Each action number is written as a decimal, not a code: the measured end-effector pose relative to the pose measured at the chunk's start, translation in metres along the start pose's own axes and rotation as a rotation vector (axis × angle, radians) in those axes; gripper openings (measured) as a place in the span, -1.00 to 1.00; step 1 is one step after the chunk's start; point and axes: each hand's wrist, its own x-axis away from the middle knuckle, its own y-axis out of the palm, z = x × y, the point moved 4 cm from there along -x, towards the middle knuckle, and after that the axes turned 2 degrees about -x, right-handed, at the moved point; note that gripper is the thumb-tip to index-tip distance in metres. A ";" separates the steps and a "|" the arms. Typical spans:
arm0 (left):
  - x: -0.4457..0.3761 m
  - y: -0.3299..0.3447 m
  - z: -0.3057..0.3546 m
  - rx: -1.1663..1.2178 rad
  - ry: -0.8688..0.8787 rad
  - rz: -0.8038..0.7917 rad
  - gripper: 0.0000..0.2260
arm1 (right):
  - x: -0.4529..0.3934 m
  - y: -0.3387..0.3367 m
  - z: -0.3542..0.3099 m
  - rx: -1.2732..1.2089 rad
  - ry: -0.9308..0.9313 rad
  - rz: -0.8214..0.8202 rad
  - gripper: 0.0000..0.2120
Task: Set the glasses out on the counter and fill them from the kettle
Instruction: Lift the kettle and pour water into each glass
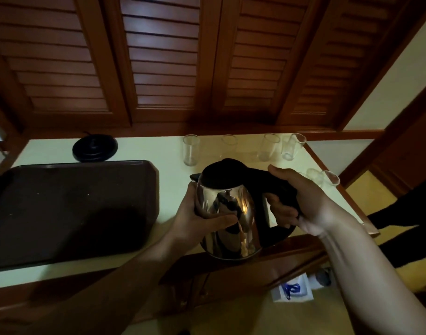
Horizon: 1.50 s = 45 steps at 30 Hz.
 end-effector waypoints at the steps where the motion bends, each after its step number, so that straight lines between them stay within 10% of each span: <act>1: -0.003 -0.001 -0.002 0.006 -0.009 -0.001 -0.23 | -0.004 0.000 0.000 -0.005 0.007 0.004 -0.47; 45: -0.026 0.049 -0.040 0.212 -0.048 0.196 -0.34 | -0.039 -0.041 -0.022 0.086 0.077 -0.128 -0.51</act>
